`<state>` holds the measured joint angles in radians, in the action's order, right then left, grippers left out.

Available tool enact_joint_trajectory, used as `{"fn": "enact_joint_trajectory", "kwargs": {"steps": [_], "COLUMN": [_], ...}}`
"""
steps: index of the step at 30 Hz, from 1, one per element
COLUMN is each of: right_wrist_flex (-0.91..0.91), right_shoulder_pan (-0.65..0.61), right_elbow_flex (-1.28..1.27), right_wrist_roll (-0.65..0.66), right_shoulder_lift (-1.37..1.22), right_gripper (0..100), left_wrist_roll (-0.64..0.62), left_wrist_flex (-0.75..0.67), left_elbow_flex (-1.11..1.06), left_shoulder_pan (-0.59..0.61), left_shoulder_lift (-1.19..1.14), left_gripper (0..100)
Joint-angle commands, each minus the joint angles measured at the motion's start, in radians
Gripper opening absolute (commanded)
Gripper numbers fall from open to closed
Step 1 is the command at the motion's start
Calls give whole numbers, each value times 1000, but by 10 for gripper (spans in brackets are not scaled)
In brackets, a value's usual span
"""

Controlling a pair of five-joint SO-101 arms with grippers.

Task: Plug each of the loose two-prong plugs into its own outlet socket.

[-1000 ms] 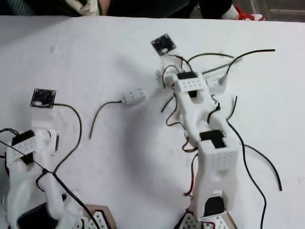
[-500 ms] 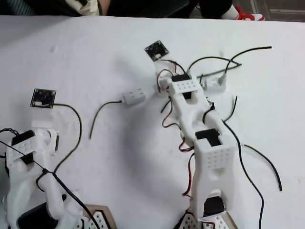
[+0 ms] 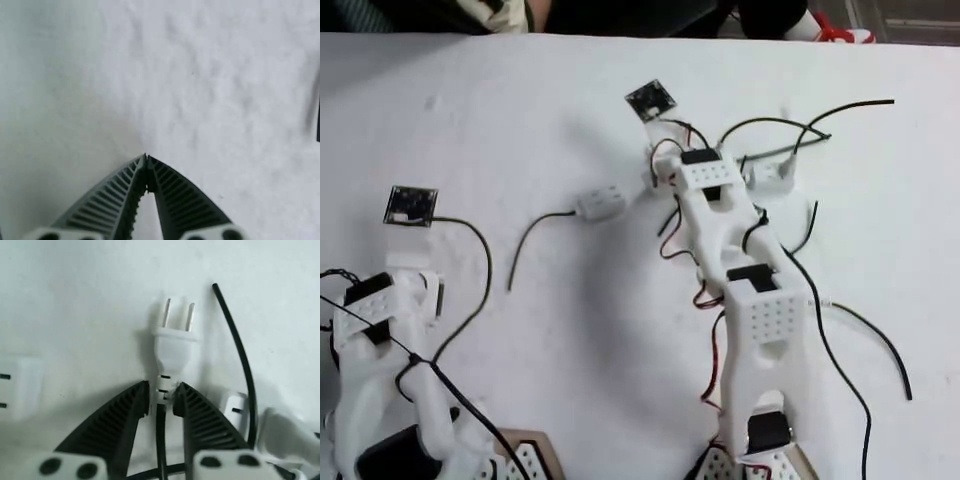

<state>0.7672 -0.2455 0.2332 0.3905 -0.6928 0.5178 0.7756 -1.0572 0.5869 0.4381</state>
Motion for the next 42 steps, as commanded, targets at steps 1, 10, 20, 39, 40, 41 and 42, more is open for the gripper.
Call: {"fn": "enact_joint_trajectory", "kwargs": {"steps": [1,10,20,39,40,41,42], "right_wrist_flex": [73,420,940,438,414,389,361], "right_shoulder_pan": [-24,-44,-147,-150,-150,-150,-150], "right_elbow_flex": [12,11,-81,-1195,-1208,-1218,-1229], "right_wrist_roll": [5,8,486,1289,1289,1287,1287], "right_shoulder_lift": [64,384,710,1354,1354,1354,1354], "right_gripper": [24,17,17,17,17,17,17], "left_wrist_roll": [-8,-8,-8,-8,-8,-8,-8], "left_wrist_flex": [-17,-17,-17,-17,-17,-17,-17], "left_elbow_flex": [0,0,0,0,0,0,0], "left_shoulder_pan": [1,1,1,1,1,1,1], "left_shoulder_lift": [30,30,30,30,30,30,30], "left_gripper": [24,24,24,24,24,24,24]}}
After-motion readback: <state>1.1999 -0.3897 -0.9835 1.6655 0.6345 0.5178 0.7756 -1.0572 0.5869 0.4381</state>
